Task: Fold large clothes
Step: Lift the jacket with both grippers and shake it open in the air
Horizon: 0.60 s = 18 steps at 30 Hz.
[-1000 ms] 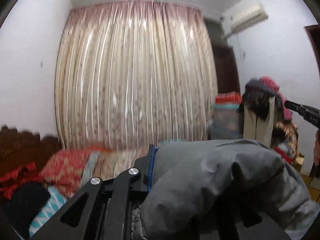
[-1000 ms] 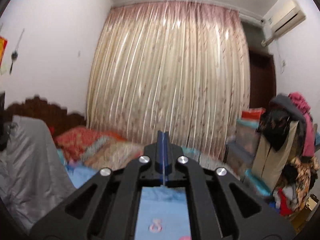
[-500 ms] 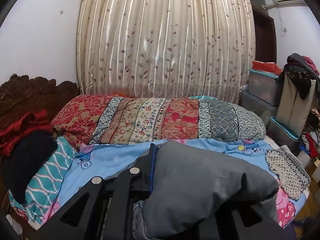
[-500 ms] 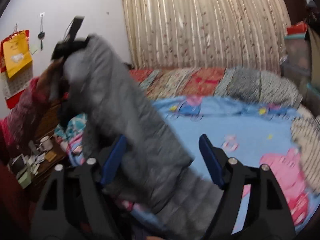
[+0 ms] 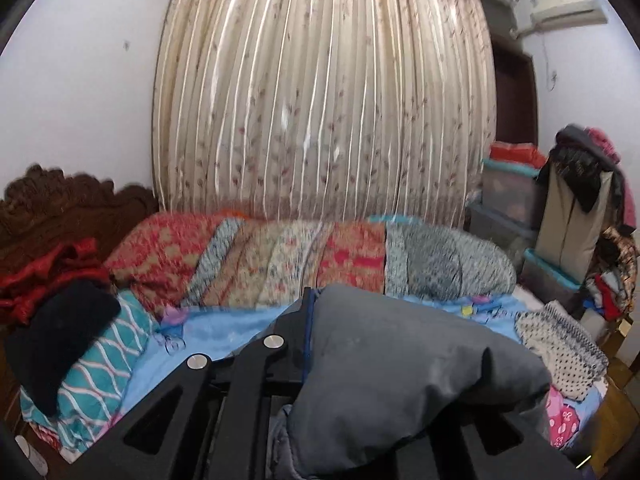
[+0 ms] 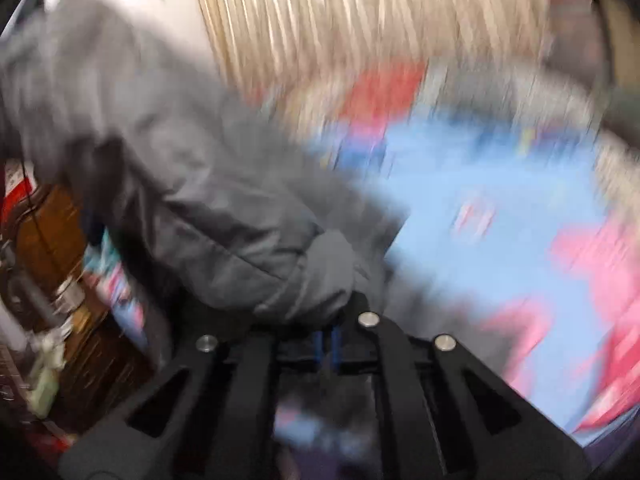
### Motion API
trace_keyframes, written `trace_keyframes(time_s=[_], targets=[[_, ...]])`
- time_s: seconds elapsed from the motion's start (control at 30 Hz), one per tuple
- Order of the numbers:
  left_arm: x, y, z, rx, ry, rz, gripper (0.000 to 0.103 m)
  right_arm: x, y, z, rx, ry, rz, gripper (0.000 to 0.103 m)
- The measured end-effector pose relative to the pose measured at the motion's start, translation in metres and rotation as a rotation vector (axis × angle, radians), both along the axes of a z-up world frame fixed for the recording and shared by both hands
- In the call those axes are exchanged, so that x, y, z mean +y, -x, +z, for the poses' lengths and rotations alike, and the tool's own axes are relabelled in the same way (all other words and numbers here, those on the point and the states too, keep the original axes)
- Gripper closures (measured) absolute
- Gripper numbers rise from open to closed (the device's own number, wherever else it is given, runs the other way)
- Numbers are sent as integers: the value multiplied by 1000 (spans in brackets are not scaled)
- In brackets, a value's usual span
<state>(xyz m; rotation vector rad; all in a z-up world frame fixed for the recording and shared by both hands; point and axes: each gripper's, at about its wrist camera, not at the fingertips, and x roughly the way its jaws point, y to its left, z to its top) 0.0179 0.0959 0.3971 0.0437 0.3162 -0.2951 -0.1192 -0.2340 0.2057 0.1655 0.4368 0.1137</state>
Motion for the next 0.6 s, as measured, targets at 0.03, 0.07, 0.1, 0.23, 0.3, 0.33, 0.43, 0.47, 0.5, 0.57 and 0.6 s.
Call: trace_keyframes(time_s=[0.03, 0.07, 0.1, 0.23, 0.3, 0.33, 0.43, 0.47, 0.5, 0.57, 0.6], targets=[[9, 11, 11, -24, 19, -5, 79, -10, 9, 25, -58, 14, -24, 101], [17, 21, 22, -43, 41, -16, 79, -22, 20, 58, -124, 22, -49, 101], [23, 29, 32, -54, 57, -27, 79, -33, 30, 92, -184, 37, -67, 101], [40, 50, 68, -66, 100, -83, 79, -55, 56, 193, -332, 97, -110, 101], [43, 47, 77, -28, 108, -104, 79, -59, 63, 237, -384, 124, -120, 101], [43, 42, 78, -7, 107, -107, 79, -59, 59, 250, -388, 134, -120, 101], [38, 14, 66, 64, 82, -96, 79, -62, 27, 265, -337, 178, -132, 101], [34, 1, 60, 88, 70, -87, 79, -65, 6, 261, -298, 193, -134, 101], [29, -16, 50, 119, 57, -77, 79, -68, -20, 251, -253, 201, -137, 101], [18, -54, 25, 183, 36, -56, 79, -76, -65, 222, -164, 204, -143, 101], [12, -74, 11, 218, 25, -45, 79, -82, -95, 201, -110, 200, -149, 101]])
